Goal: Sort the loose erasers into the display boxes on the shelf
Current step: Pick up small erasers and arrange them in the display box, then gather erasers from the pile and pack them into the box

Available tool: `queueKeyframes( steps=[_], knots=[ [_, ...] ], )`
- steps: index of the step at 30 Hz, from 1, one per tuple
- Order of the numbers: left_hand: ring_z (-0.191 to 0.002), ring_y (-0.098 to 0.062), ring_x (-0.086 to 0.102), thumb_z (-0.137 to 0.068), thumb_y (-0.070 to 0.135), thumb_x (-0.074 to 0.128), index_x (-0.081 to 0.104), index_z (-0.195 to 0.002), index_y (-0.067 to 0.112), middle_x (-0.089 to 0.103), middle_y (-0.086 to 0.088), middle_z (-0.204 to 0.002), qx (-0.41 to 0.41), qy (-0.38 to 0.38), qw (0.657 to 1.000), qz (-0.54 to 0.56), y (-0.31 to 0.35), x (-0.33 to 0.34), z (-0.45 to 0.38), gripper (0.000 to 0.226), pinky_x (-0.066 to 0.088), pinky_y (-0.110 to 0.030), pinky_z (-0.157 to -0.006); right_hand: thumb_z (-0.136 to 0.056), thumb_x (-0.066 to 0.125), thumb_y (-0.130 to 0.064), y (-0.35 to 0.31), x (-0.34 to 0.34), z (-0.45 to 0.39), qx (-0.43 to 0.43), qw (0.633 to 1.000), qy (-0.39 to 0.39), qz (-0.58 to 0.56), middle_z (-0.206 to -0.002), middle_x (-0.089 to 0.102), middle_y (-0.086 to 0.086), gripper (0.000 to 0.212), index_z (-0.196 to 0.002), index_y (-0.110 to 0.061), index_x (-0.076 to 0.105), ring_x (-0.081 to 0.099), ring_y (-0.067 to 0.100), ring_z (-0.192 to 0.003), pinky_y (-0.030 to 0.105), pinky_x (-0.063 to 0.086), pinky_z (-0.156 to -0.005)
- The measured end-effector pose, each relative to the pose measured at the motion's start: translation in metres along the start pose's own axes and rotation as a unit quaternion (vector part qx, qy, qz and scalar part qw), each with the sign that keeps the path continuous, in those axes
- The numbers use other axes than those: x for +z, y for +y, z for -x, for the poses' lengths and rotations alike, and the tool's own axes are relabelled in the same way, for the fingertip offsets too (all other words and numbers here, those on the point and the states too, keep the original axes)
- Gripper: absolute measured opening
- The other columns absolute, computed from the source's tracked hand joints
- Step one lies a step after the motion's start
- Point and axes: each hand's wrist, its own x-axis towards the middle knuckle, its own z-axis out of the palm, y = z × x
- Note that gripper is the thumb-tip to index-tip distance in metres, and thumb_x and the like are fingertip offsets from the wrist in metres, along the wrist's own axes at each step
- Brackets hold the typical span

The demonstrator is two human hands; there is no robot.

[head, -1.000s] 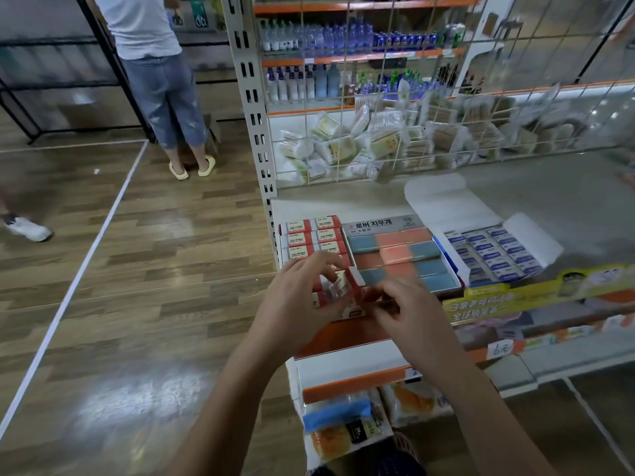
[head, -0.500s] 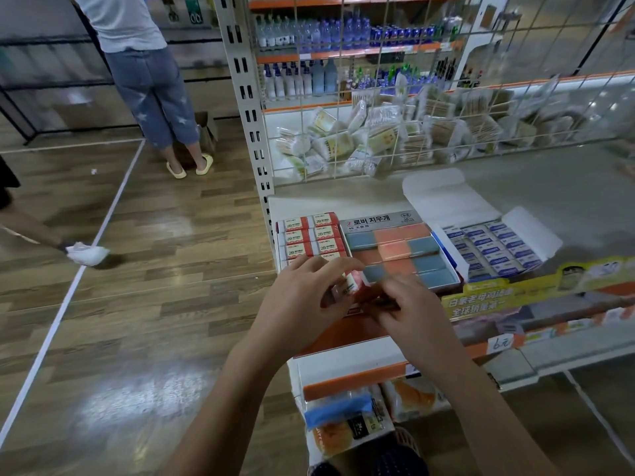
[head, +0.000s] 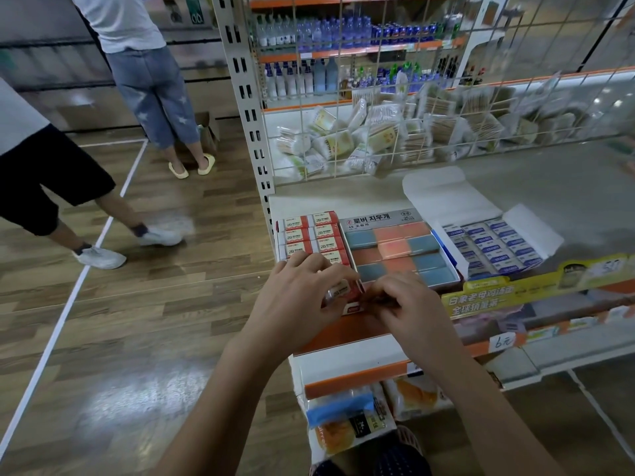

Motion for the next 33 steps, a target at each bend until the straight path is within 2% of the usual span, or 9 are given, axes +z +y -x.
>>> queueKeyframes(
  steps=[5,9,15,17,22,24,27,30,33],
  knots=[
    [-0.122,-0.008,0.031,-0.096,0.050,0.036,0.040,-0.134,0.047,0.042,0.011,-0.128,-0.010,-0.022,0.999,-0.022,0.001,-0.001,-0.002,0.039,0.028,-0.026,-0.099,-0.075,0.072,-0.002,0.002,0.001,0.002,-0.028,0.999,0.024,-0.007,-0.081,0.064,-0.005,0.014,-0.080,-0.014,0.067,0.050,0.006,-0.081,0.010,0.033,-0.072],
    [-0.120,-0.009,0.034,-0.095,0.050,0.037,0.047,-0.130,0.046,0.044,0.011,-0.126,-0.030,-0.023,0.999,-0.008,0.003,0.001,-0.003,0.037,0.029,-0.027,-0.099,-0.075,0.072,-0.004,0.003,0.003,0.003,-0.034,0.999,0.030,-0.003,-0.082,0.064,-0.005,0.013,-0.081,-0.014,0.067,0.046,0.001,-0.082,0.009,0.033,-0.072],
    [-0.111,-0.012,0.042,-0.095,0.042,0.044,0.052,-0.121,0.038,0.050,0.008,-0.118,-0.026,-0.055,0.998,0.009,0.009,-0.004,-0.014,0.028,0.035,-0.027,-0.092,-0.083,0.067,-0.010,0.002,-0.006,0.003,-0.012,1.000,-0.021,-0.008,-0.093,0.062,-0.009,0.014,-0.096,-0.016,0.068,0.048,0.004,-0.090,0.009,0.036,-0.078],
    [-0.111,-0.013,0.046,-0.093,0.042,0.047,0.055,-0.119,0.036,0.053,0.008,-0.117,-0.013,-0.073,0.997,0.010,0.008,-0.008,-0.022,0.028,0.039,-0.027,-0.092,-0.085,0.064,-0.011,0.000,-0.017,0.000,-0.006,0.999,-0.045,-0.021,-0.096,0.061,-0.008,0.017,-0.102,-0.015,0.067,0.052,0.006,-0.092,0.013,0.042,-0.080],
    [-0.107,-0.018,0.052,-0.091,0.038,0.053,0.061,-0.113,0.034,0.060,0.006,-0.111,0.002,-0.022,1.000,0.018,0.018,-0.018,-0.051,0.023,0.043,-0.034,-0.090,-0.087,0.063,-0.019,0.007,-0.057,-0.020,-0.012,1.000,-0.027,0.009,-0.094,0.057,-0.012,0.015,-0.102,-0.017,0.066,0.049,0.000,-0.087,0.007,0.036,-0.074],
    [-0.110,-0.020,0.050,-0.091,0.037,0.054,0.060,-0.115,0.034,0.059,0.005,-0.113,0.001,-0.004,1.000,0.014,0.033,-0.017,-0.066,0.025,0.042,-0.036,-0.091,-0.088,0.062,-0.021,0.016,-0.074,-0.030,-0.015,0.999,-0.016,0.042,-0.096,0.055,-0.011,0.017,-0.105,-0.018,0.064,0.048,0.003,-0.092,0.014,0.036,-0.078],
    [-0.117,-0.022,0.045,-0.092,0.042,0.049,0.055,-0.122,0.034,0.056,0.004,-0.122,0.014,0.025,0.999,-0.029,0.066,-0.010,-0.093,0.031,0.036,-0.037,-0.093,-0.088,0.060,-0.022,0.039,-0.104,-0.037,0.005,0.994,0.001,0.106,-0.113,0.057,-0.002,0.028,-0.116,-0.017,0.059,0.047,0.014,-0.110,0.028,0.038,-0.089],
    [-0.121,-0.023,0.043,-0.094,0.045,0.045,0.051,-0.128,0.032,0.053,0.002,-0.129,0.034,0.045,0.997,-0.057,0.107,-0.002,-0.121,0.037,0.032,-0.038,-0.095,-0.090,0.059,-0.024,0.074,-0.136,-0.033,0.041,0.983,-0.001,0.178,-0.128,0.050,0.002,0.037,-0.125,-0.017,0.052,0.040,0.020,-0.124,0.032,0.036,-0.097],
    [-0.123,-0.025,0.040,-0.094,0.045,0.043,0.048,-0.131,0.028,0.049,-0.001,-0.132,0.058,0.034,0.995,-0.079,0.153,0.008,-0.150,0.041,0.031,-0.040,-0.097,-0.090,0.059,-0.025,0.110,-0.168,-0.019,0.090,0.972,-0.013,0.215,-0.133,0.046,0.007,0.043,-0.130,-0.015,0.048,0.038,0.027,-0.126,0.037,0.036,-0.101]
  ],
)
